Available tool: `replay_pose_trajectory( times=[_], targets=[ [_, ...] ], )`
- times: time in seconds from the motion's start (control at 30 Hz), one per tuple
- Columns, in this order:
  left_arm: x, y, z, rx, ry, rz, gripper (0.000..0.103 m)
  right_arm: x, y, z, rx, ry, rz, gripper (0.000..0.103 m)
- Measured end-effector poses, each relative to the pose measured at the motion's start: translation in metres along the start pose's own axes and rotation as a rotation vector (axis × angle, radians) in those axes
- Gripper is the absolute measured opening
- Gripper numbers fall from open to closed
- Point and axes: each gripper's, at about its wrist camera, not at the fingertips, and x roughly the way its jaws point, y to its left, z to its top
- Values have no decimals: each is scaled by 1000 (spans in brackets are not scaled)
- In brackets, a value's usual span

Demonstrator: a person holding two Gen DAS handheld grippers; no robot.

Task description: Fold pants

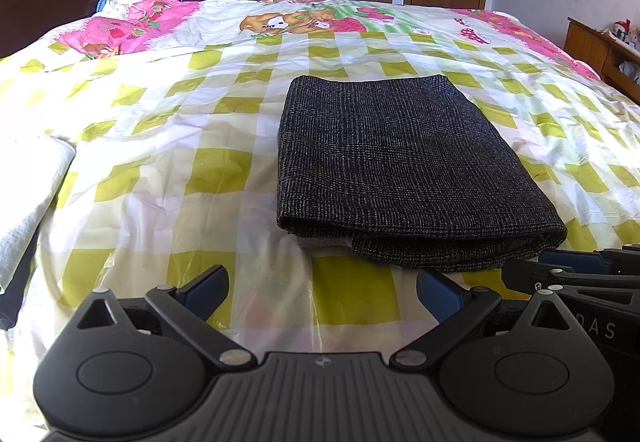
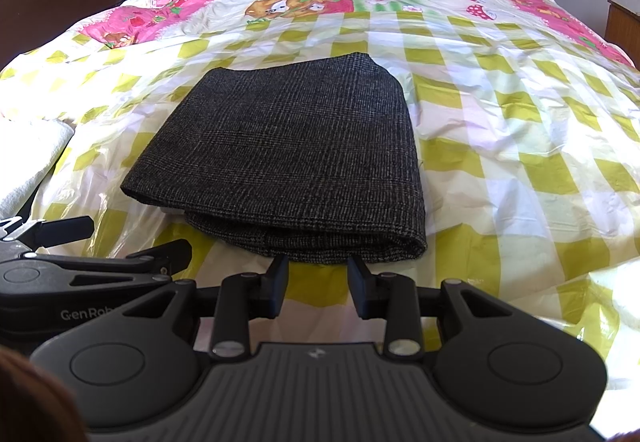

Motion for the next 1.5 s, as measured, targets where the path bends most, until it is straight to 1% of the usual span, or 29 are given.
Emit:
replay_pose_trajectory(
  times=[1.17,1.5],
  targets=[
    [-2,-4,-1,11,-2,2,103,0,1,-1,8,9,-1,33],
    [-2,-5,-2,20,-2,1,103,-1,1,-3,16,18,1,31]
  ],
)
